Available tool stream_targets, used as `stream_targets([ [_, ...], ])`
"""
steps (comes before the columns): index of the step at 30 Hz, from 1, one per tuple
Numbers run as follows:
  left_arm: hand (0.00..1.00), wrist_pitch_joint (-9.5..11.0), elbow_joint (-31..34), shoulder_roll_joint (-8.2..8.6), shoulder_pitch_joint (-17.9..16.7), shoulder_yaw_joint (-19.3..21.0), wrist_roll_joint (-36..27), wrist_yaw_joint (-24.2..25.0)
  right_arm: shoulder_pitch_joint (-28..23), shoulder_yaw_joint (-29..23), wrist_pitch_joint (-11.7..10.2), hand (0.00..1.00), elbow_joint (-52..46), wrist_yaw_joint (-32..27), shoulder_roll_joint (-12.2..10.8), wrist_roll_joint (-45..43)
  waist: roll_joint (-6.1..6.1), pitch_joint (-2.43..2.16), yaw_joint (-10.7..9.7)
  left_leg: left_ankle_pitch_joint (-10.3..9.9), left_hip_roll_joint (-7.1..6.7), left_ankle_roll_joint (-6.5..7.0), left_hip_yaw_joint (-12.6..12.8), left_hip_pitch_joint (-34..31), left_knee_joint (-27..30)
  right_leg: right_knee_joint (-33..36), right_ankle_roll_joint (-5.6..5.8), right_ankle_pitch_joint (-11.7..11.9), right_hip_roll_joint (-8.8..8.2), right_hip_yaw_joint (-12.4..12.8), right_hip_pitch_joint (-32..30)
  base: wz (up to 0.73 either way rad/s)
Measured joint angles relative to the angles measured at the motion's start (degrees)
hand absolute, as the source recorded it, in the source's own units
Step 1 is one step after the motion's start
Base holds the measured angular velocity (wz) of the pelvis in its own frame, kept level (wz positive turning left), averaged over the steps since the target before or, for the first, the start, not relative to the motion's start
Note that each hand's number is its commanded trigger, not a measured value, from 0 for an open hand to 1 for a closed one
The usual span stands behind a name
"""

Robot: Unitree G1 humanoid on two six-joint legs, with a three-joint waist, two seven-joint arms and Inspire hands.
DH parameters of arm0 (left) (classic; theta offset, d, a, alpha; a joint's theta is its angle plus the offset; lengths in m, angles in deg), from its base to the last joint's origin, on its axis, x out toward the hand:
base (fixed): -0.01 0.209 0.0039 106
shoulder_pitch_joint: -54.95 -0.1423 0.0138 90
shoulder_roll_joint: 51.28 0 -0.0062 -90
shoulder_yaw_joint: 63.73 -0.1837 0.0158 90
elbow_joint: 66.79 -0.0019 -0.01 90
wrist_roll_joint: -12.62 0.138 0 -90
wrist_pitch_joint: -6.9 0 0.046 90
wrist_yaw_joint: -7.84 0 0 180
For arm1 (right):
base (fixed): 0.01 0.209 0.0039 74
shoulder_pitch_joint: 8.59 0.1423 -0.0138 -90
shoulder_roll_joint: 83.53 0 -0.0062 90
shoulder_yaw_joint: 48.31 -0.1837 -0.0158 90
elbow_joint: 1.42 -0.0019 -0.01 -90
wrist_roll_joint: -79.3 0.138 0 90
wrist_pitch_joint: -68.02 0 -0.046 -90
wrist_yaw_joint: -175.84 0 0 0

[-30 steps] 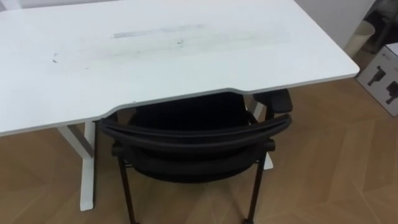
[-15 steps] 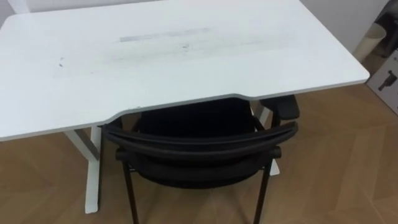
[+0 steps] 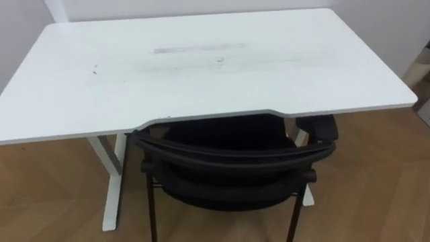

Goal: Push chair

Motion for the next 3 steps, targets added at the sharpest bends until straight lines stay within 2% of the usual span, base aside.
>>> stream_targets([
  [3,0.00,-1.3,0.3,0.00,1.7,-1.8,0.0,2.1,1.3,2.0,1.1,0.00,0.0,1.8,0.0,0.2,0.05,0.04,0.1,0.0,0.09,0.04,0.0,-0.2,0.0,-0.5,0.00,0.1,0.17,0.0,-0.2,0.02],
])
